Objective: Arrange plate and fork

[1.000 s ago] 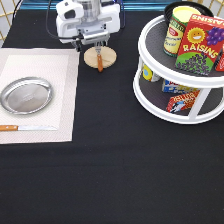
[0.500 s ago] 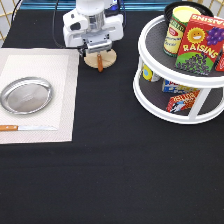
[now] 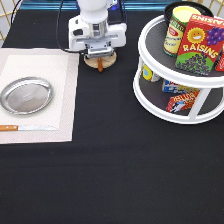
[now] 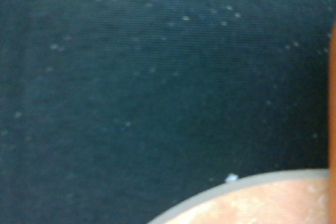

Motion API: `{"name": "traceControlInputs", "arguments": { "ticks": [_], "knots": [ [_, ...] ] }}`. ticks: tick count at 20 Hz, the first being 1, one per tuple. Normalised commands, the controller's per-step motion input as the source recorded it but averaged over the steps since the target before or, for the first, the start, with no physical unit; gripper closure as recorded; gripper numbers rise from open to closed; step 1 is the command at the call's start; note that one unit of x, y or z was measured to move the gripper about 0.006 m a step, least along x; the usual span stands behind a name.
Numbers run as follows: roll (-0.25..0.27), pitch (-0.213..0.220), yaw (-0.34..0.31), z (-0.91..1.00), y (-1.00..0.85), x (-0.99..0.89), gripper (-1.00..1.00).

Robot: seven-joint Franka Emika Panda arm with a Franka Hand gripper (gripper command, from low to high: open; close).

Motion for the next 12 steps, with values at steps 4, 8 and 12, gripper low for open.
{"name": "traceControlInputs", "arguments": {
  "ticks": [4, 8, 12],
  "knots": [
    [-0.119, -0.088, -0.042, -0.20, 0.15, -0.14, 1.00],
    [-0.132, -0.086, -0.001, -0.13, 0.21, -0.10, 1.00],
    [-0.113, -0.054, 0.005, -0.10, 0.19, -0.03, 1.00]
  ]
}}
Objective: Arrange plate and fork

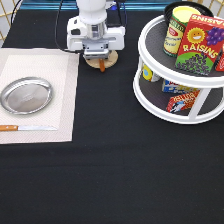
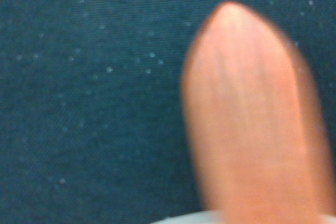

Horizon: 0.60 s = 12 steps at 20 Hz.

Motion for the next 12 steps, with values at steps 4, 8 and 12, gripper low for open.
{"name": "traceControlInputs", "arguments": {
  "ticks": [4, 8, 12],
  "knots": [
    [-0.096, -0.021, 0.027, -0.03, 0.08, 0.00, 1.00],
    [-0.034, -0.003, 0.049, 0.16, -0.06, -0.09, 1.00],
    [-0.002, -0.001, 0.019, 0.77, -0.26, -0.07, 1.00]
  ]
}}
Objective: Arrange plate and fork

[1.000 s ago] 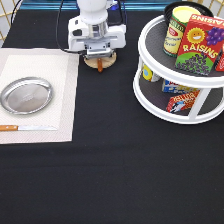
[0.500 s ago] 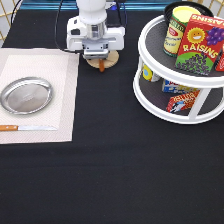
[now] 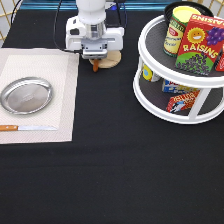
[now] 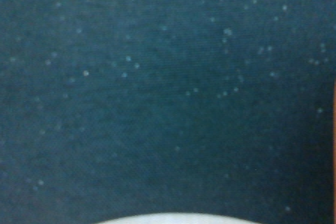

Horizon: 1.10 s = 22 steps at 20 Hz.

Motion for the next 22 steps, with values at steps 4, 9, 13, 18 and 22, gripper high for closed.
{"name": "traceControlInputs", "arguments": {
  "ticks": [4, 9, 13, 18, 22],
  "knots": [
    [0.014, 0.000, -0.043, 0.83, -0.62, 0.00, 1.00],
    [0.020, 0.027, -0.094, 0.45, -0.75, 0.00, 1.00],
    [0.000, 0.068, -0.099, 0.35, -0.78, 0.00, 1.00],
    [0.007, 0.058, -0.088, 0.30, -0.80, 0.00, 1.00],
    [0.046, 0.007, -0.115, 0.04, -0.68, 0.00, 1.00]
  ]
}}
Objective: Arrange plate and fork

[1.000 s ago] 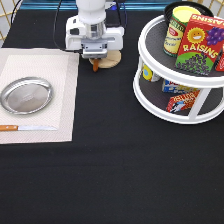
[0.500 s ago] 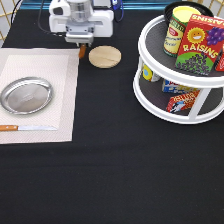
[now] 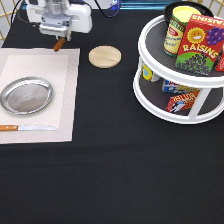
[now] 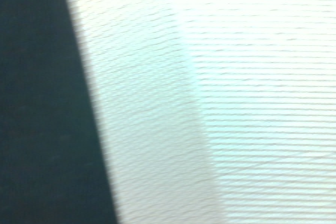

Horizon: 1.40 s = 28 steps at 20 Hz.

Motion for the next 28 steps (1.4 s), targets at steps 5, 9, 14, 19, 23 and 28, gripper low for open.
{"name": "traceControlInputs", "arguments": {
  "ticks": [5, 9, 14, 19, 23, 28],
  "knots": [
    [0.061, 0.002, -0.145, 0.00, -0.58, 0.00, 1.00],
    [0.036, 0.002, -0.250, -0.03, -0.29, 0.00, 1.00],
    [0.033, 0.000, -0.362, -0.19, -0.02, -0.05, 1.00],
    [0.042, 0.000, -0.374, -0.17, 0.00, -0.04, 1.00],
    [0.034, 0.002, -0.373, -0.11, 0.00, -0.02, 1.00],
    [0.009, 0.018, -0.304, 0.00, -0.01, 0.22, 1.00]
  ]
}}
